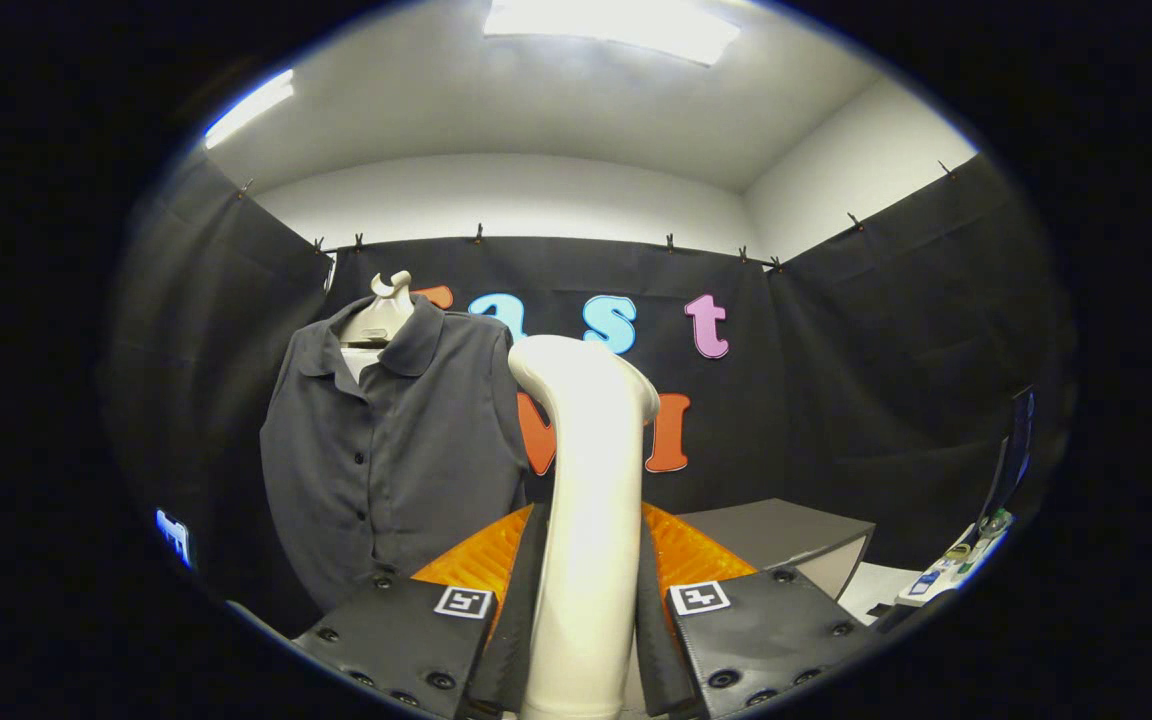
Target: Iron the clothes twice with a garment steamer, once on the left side and once on the right side.
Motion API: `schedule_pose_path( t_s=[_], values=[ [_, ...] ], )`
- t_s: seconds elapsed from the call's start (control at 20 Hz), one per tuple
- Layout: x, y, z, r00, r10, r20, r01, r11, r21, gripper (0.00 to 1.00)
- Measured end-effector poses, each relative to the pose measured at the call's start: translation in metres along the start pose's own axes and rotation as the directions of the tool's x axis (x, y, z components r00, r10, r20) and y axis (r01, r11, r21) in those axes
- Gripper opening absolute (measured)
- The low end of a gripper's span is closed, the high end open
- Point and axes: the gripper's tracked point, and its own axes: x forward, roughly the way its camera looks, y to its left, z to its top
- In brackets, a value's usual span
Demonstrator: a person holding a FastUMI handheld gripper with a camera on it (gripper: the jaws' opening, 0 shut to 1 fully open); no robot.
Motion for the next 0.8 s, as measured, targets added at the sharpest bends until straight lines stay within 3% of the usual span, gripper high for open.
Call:
schedule_pose_path(
  t_s=[0.35, 0.8],
  values=[
    [-0.017, 0.032, -0.009, 1.0, 0.03, 0.006, -0.03, 1.0, -0.003, 0.5],
    [0.036, 0.117, -0.029, 0.99, 0.139, 0.0, -0.139, 0.99, -0.007, 0.5]
  ],
)
